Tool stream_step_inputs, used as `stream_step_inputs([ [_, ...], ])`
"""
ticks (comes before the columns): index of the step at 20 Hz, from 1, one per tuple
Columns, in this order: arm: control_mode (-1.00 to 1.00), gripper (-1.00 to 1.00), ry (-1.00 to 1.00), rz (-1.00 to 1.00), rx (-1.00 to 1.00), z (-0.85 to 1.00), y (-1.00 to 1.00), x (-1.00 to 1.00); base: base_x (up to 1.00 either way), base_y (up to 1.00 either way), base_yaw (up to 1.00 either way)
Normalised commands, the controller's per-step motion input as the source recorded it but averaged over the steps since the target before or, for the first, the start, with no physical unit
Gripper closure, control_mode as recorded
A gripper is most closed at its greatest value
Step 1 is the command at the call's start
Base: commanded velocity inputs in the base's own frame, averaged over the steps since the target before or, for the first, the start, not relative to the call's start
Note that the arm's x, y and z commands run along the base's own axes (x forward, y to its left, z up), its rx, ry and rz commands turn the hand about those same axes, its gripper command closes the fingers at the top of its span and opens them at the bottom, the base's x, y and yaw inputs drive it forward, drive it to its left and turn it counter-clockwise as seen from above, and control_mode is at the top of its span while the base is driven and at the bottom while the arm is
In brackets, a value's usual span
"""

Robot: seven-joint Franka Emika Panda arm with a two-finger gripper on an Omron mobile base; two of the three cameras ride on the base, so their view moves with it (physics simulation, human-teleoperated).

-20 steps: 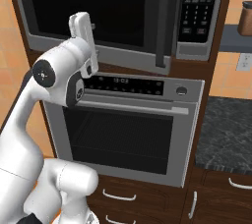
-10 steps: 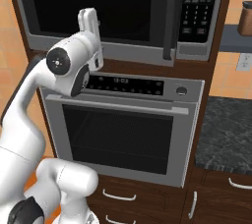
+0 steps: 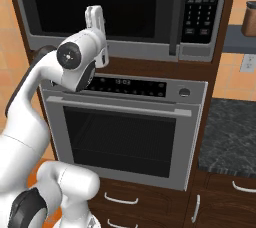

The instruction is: Open the microwave, place the bowl with waffle inside the microwave, then close the microwave door and turn it on.

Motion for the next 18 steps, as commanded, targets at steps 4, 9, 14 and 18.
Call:
stream_step_inputs([
  [4, -1.0, -1.0, 0.0, 0.0, 0.0, 0.0, 0.0, 0.16, 0.0, 0.0, 0.0],
  [9, -1.0, -1.0, 0.0, 0.0, 0.0, 0.0, 0.0, 0.31, 0.0, 0.0, 0.0],
  [14, -1.0, -1.0, 0.0, 0.01, 0.0, 0.0, 0.03, 0.08, 0.0, 0.0, 0.0],
  [18, -1.0, -1.0, -0.04, 0.02, -0.03, 0.05, -0.12, -0.42, 0.0, 0.0, 0.0],
])
